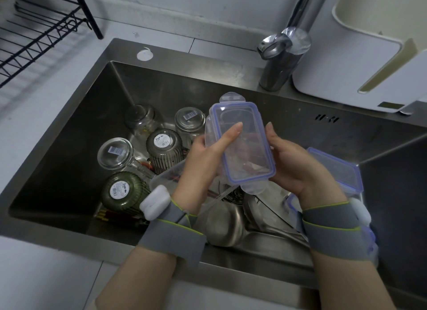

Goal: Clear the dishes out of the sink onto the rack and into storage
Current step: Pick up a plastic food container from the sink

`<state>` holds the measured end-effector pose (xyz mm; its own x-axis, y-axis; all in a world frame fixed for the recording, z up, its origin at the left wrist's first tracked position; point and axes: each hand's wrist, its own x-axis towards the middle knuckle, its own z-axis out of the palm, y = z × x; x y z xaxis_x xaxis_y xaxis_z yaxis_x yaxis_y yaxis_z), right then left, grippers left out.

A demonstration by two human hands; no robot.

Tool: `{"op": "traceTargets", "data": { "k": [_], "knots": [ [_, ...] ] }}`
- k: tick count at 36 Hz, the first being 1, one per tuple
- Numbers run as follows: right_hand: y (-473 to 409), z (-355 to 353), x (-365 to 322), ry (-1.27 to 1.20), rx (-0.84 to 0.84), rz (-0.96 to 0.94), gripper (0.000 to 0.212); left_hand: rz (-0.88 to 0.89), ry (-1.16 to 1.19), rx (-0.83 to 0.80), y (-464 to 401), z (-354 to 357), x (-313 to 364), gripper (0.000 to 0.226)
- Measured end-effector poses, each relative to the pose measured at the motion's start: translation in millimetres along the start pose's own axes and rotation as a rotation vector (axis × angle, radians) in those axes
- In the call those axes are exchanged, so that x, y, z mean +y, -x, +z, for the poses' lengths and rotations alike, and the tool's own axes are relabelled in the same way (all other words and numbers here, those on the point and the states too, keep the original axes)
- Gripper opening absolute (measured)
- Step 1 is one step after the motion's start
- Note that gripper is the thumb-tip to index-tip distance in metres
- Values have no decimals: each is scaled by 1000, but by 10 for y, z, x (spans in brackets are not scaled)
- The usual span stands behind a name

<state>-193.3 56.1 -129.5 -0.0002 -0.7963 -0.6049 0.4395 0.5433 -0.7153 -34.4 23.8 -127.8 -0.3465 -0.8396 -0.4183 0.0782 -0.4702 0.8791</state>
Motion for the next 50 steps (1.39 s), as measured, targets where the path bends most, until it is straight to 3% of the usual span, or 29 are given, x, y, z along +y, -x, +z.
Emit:
{"op": "traceTargets", "data": {
  "k": [3, 8, 17, 25, 38, 43, 46, 50],
  "knots": [
    [8, -6, -9, -21, -27, -13, 53, -55, 1, -18, 9, -5, 5, 40],
    [0, -16, -15, -76, -53, 6, 58, 13, 15, 49, -5, 5, 4, 33],
    [8, -55, -13, -124, -82, 26, 54, 26, 98, -3, 16, 22, 22, 28],
    [2, -62, -16, -102, -28, 7, 54, 25, 129, -39, 33, 14, 33, 18],
    [27, 18, -20, 1, 39, -62, 58, -10, 178, -47, 32, -2, 52, 25],
    [-8, 70, -12, 191, 133, -191, 53, -1, 66, -20, 17, 13, 33, 27],
    [3, 86, -40, 217, 207, -427, 47, -14, -44, -27, 21, 40, 1, 21],
    [65, 52, -26, 404, 175, -636, 43, -91, -86, -100, 38, 67, -1, 33]
  ]
}}
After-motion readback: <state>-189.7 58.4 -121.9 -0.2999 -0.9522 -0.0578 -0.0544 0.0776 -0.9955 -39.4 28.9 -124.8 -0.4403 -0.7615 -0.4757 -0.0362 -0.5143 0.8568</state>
